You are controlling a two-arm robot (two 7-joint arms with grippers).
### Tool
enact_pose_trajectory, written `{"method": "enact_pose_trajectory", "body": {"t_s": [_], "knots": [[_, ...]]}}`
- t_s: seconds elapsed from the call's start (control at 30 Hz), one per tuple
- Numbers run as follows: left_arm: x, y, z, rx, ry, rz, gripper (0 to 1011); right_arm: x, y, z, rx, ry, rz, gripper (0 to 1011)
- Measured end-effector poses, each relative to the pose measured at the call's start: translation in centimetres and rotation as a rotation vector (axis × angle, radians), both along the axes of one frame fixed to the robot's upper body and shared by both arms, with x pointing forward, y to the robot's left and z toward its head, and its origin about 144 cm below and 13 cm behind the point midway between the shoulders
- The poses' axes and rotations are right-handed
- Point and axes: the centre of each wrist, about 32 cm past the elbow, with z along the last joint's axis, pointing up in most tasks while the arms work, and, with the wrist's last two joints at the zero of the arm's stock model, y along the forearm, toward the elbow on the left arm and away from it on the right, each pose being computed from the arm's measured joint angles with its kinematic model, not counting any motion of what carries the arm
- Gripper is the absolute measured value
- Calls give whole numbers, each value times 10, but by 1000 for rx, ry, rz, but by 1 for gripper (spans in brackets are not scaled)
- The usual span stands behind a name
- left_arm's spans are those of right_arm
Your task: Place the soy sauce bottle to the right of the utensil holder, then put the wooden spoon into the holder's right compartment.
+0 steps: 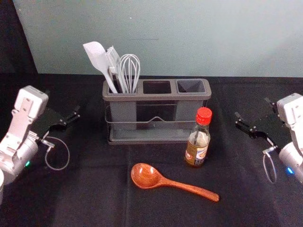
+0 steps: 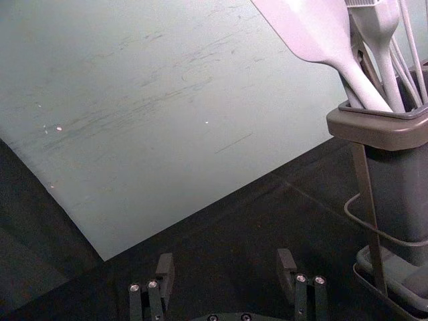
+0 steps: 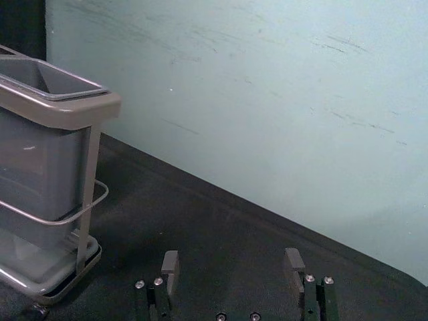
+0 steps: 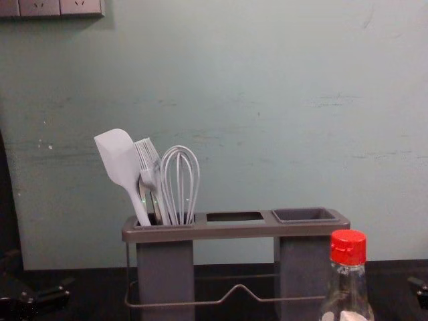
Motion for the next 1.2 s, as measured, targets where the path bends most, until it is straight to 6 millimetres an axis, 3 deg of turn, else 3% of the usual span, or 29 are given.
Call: {"method": "enact_pose_trajectory", "body": {"t_s": [0.33, 0.5, 0.9, 1.2], "knots": [[0, 0, 0, 0, 0, 0, 1005, -5, -1, 1, -1, -2, 5, 1003], [0, 0, 0, 0, 0, 0, 1004, -19, -3, 2, -5, -13, 27, 1003], [0, 0, 0, 0, 0, 0, 1005, -76, -7, 3, 34, -23, 153, 1003], [0, 0, 0, 0, 0, 0, 1005, -98, 2, 6, 150, -9, 283, 1003]]}}
